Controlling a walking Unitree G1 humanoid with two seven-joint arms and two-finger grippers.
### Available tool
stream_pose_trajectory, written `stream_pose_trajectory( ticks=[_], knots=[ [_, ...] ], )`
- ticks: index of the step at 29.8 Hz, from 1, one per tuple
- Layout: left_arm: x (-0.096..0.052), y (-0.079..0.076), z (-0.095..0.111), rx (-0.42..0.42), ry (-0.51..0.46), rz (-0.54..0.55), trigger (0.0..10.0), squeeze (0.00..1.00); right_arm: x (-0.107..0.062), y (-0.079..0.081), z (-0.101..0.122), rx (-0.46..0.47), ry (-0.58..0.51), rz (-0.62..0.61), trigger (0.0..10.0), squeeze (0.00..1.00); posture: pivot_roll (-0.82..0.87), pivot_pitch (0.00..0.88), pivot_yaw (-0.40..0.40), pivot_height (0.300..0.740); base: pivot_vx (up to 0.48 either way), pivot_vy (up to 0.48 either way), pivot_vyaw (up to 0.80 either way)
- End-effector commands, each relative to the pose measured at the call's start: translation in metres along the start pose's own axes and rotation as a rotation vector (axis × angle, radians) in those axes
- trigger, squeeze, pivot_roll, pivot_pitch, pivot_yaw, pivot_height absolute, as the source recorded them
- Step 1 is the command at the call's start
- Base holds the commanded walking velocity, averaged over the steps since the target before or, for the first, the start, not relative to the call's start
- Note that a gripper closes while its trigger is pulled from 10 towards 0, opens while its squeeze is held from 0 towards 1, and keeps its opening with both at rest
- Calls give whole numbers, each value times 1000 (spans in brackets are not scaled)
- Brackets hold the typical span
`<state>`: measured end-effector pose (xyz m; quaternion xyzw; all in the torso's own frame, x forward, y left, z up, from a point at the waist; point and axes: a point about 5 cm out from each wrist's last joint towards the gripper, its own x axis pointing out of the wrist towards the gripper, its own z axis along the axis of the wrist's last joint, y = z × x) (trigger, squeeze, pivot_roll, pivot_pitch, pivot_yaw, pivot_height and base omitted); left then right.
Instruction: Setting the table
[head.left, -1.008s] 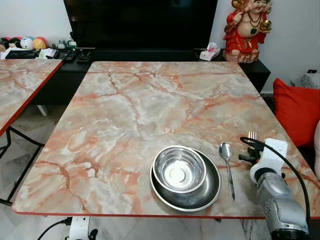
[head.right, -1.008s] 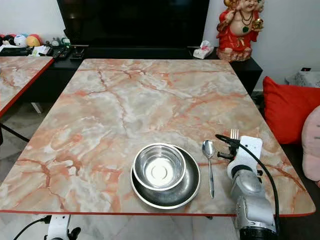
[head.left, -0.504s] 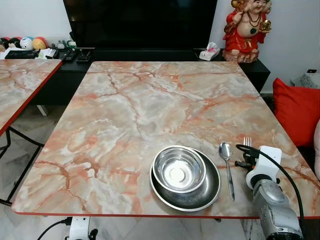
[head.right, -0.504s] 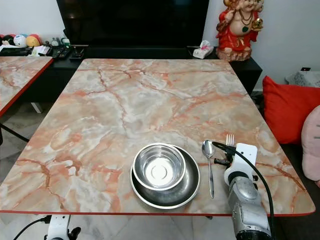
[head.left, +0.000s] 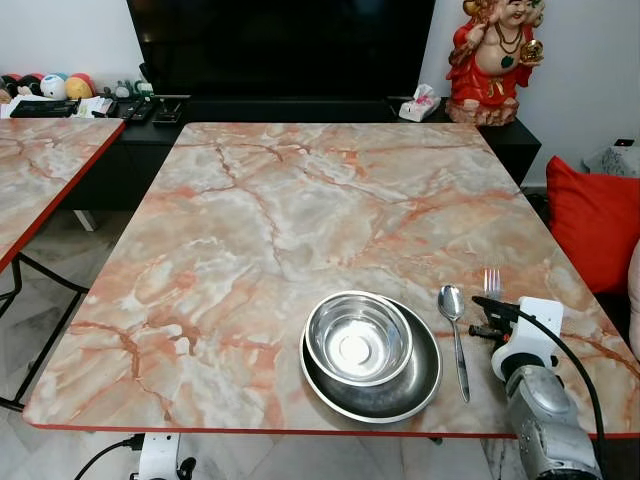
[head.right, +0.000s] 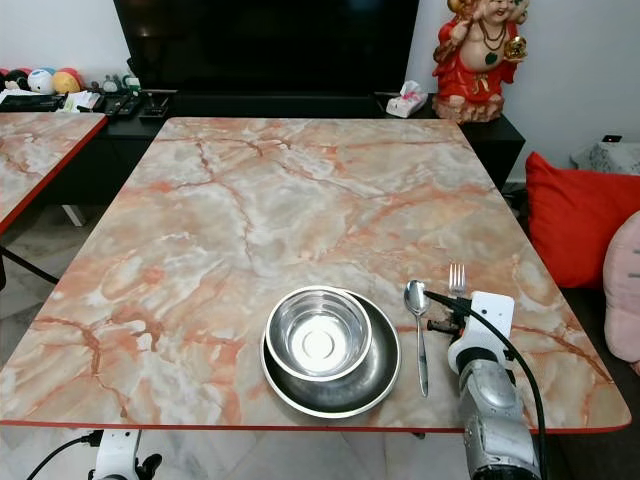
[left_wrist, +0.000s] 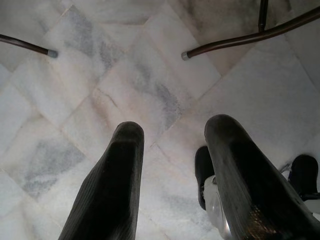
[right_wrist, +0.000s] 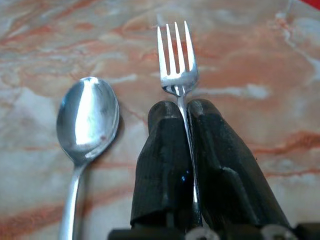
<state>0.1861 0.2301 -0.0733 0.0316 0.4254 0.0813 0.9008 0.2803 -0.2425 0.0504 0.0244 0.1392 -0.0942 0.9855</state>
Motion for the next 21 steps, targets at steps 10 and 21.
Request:
stream_pose_trajectory(
  ticks=[10,21],
  knots=[
    [0,1,1,3,3,2,10000,0,3,5,4,22,-54,37,10000,0,14,0,-7,740,0,0,0],
    [0,0,0,2,5,0,10000,0,6,10,4,33,-68,45,10000,0,14,0,-8,740,0,0,0]
  ],
)
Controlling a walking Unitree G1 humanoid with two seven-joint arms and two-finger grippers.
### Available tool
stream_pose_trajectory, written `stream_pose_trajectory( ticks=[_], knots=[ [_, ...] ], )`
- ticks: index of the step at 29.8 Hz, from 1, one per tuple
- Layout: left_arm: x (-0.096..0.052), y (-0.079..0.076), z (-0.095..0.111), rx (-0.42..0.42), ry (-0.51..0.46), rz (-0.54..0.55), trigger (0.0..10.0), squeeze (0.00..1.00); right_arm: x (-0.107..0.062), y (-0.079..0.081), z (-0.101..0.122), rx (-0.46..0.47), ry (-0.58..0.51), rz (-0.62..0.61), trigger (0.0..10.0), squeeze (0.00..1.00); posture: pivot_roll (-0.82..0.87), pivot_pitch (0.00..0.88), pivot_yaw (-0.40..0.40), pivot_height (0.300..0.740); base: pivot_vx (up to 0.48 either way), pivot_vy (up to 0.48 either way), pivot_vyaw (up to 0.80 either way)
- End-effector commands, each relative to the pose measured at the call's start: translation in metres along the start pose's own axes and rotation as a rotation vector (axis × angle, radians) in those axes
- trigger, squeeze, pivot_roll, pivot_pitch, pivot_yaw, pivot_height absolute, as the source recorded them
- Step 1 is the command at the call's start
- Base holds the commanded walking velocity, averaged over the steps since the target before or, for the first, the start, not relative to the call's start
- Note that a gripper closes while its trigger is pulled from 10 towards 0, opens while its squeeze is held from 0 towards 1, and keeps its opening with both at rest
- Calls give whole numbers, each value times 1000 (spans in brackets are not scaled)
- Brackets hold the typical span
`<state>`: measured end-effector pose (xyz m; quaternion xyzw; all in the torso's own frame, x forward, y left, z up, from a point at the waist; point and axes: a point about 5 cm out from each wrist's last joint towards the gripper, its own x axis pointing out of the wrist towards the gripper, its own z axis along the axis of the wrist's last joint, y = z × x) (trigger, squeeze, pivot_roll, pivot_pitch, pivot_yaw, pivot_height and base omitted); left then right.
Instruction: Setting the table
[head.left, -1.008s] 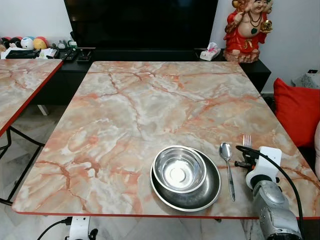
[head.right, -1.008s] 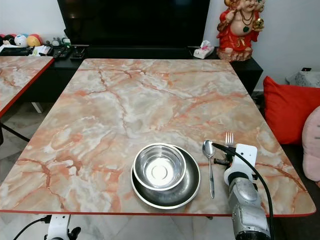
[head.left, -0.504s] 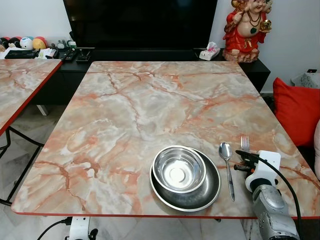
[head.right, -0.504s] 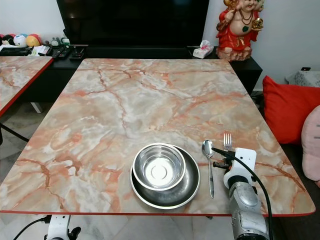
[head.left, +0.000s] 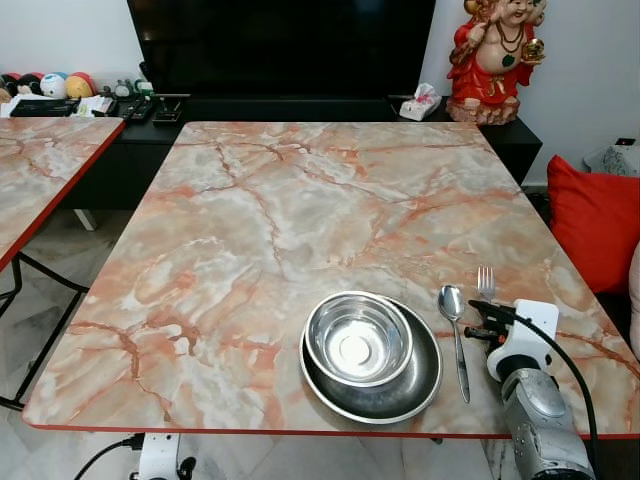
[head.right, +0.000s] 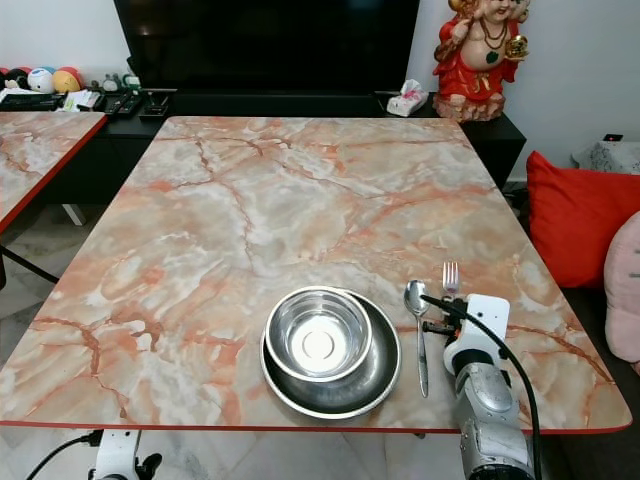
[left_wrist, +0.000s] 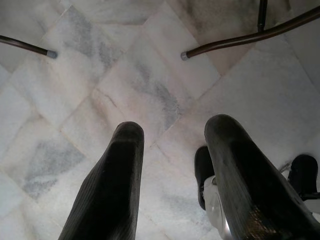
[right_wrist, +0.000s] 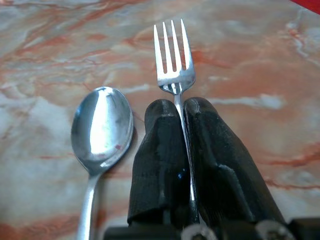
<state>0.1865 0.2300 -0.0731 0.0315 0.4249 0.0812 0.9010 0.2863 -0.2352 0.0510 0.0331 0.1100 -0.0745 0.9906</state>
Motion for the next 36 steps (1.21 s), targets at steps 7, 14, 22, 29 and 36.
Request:
stream_pose_trajectory(
  ticks=[7,14,22,29,36],
  knots=[
    [0,-1,0,1,4,1,10000,0,5,8,2,21,-14,17,10000,0,16,0,-10,740,0,0,0],
    [0,-1,1,-1,3,1,10000,0,7,8,1,16,-9,14,10000,0,18,0,-11,740,0,0,0],
    [0,0,0,1,8,1,10000,0,8,6,0,15,-6,6,10000,0,16,0,-10,740,0,0,0],
    [0,0,-1,0,9,1,10000,0,7,6,-5,4,19,-11,10000,0,18,0,-8,740,0,0,0],
    [0,0,-1,2,10,1,10000,0,5,3,-4,-5,13,-21,10000,0,13,0,-8,740,0,0,0]
  ],
)
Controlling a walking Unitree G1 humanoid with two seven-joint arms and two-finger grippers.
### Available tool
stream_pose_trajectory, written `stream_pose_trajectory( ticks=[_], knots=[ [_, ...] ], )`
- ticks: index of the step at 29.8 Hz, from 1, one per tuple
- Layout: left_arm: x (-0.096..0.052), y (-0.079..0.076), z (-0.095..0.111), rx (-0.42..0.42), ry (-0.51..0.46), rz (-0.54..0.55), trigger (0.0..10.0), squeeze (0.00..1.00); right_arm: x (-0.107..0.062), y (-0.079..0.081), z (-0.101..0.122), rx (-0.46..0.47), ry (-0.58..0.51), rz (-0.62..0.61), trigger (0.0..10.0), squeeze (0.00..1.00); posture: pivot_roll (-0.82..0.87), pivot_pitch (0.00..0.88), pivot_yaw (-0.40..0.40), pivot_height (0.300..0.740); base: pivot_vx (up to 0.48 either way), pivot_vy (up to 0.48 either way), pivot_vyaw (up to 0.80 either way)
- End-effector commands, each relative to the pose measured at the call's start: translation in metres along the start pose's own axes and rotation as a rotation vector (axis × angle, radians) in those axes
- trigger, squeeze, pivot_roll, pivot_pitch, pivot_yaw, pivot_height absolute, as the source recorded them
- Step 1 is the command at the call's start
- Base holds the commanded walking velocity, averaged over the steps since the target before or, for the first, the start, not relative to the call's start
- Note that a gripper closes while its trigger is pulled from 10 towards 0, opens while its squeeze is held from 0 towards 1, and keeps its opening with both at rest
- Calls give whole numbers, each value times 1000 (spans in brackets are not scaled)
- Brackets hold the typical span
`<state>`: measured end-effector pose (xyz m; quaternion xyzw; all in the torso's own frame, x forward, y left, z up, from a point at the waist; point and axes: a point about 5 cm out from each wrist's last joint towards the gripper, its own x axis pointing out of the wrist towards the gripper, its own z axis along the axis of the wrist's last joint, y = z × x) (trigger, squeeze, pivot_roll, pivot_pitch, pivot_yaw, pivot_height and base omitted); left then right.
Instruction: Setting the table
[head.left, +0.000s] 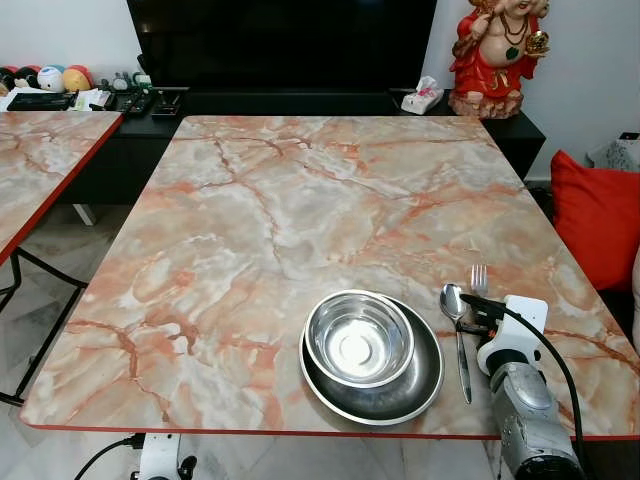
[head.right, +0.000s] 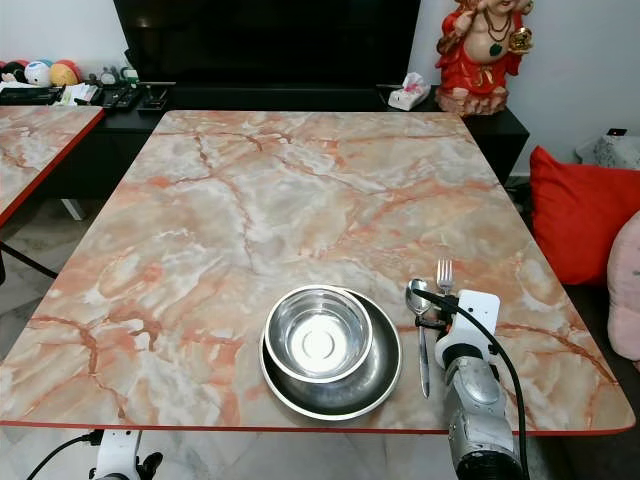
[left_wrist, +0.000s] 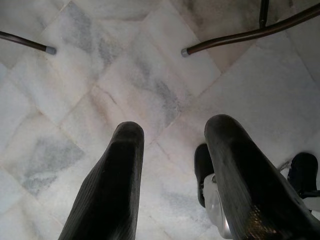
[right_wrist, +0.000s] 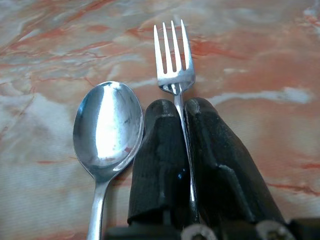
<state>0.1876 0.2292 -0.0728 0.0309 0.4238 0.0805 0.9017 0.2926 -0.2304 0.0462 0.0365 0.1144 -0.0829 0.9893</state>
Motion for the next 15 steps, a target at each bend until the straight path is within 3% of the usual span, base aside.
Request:
stream_pose_trajectory(
  ticks=[1,15],
  knots=[
    [0,1,-2,3,13,3,10000,0,-1,-2,0,-13,3,-4,10000,0,13,0,-8,740,0,0,0],
    [0,0,-1,5,7,-1,10000,0,-10,3,-3,-20,14,2,10000,0,10,0,-8,740,0,0,0]
  ],
)
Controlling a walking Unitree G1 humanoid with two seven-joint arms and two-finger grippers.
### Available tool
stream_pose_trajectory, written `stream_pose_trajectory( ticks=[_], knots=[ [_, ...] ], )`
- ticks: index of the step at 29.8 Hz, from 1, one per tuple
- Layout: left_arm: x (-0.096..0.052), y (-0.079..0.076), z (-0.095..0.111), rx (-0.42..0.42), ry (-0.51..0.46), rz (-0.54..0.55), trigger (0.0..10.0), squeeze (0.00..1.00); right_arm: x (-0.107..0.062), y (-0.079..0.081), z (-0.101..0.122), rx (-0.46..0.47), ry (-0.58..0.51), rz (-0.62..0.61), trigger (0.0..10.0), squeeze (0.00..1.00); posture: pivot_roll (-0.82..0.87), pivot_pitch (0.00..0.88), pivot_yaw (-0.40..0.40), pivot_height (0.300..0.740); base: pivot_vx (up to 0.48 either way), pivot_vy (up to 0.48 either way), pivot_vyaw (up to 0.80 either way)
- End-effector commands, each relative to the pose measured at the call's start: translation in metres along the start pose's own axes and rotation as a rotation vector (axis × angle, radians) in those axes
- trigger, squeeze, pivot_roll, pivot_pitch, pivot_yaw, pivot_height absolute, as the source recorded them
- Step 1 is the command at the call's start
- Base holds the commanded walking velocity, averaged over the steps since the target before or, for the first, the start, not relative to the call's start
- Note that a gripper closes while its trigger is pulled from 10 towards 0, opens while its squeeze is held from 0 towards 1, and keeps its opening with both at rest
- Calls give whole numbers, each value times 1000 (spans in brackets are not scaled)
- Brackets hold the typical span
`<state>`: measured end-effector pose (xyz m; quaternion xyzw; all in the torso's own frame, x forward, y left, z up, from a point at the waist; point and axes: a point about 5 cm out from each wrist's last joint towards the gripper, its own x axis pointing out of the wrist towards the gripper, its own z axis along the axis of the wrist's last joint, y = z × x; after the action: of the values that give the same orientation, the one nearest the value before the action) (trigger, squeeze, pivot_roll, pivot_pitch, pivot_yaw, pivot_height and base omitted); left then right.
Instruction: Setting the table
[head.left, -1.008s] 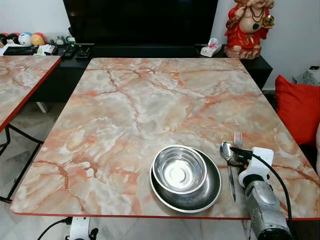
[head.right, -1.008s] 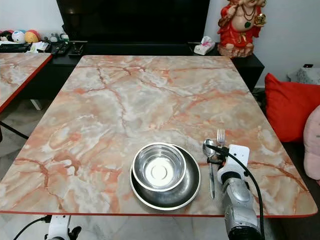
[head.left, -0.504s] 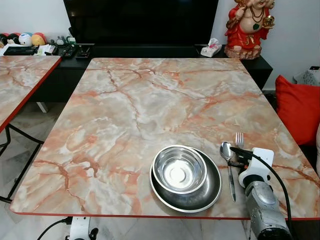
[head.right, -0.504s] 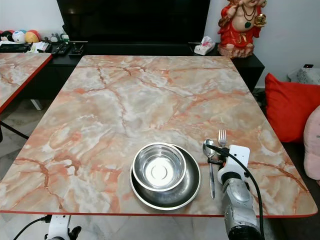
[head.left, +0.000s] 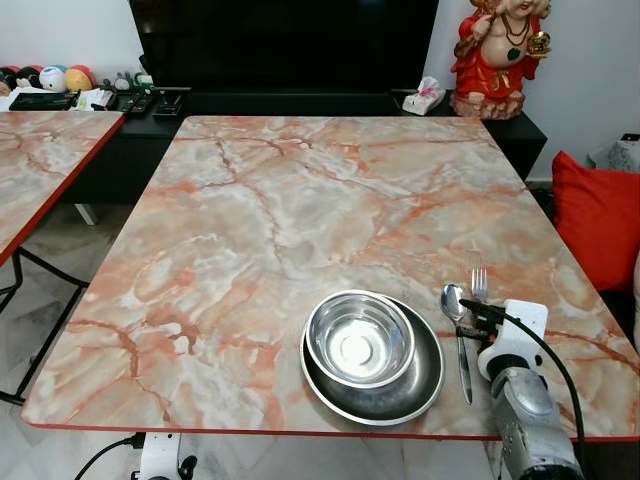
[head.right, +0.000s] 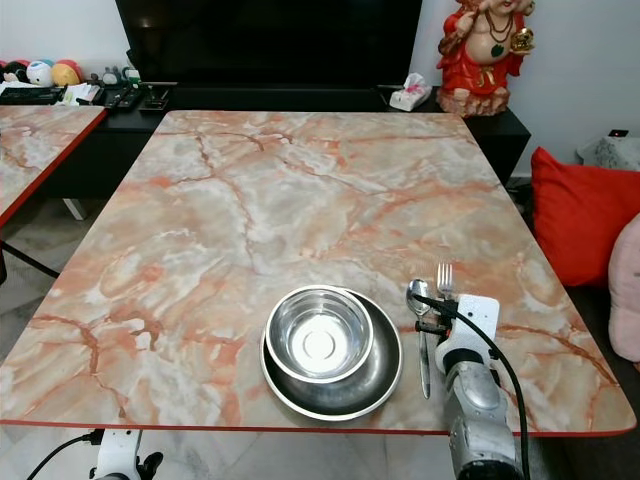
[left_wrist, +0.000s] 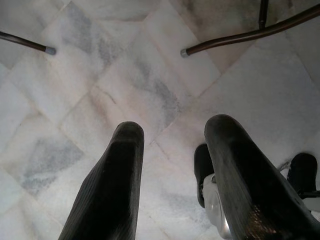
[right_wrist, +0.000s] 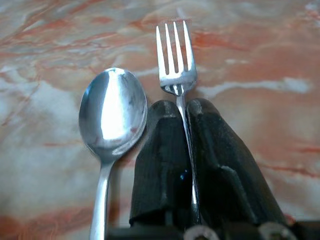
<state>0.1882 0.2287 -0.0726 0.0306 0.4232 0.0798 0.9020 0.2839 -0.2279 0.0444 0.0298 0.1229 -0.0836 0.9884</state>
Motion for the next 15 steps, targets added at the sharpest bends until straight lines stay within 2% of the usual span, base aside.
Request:
stream_pose_trajectory(
  ticks=[1,15],
  knots=[
    [0,0,-1,6,7,-1,10000,0,-3,2,2,-8,-3,9,10000,0,10,0,-8,740,0,0,0],
    [0,-3,1,5,-1,-5,10000,0,-7,-1,2,-17,24,-15,10000,0,8,0,-9,740,0,0,0]
  ],
)
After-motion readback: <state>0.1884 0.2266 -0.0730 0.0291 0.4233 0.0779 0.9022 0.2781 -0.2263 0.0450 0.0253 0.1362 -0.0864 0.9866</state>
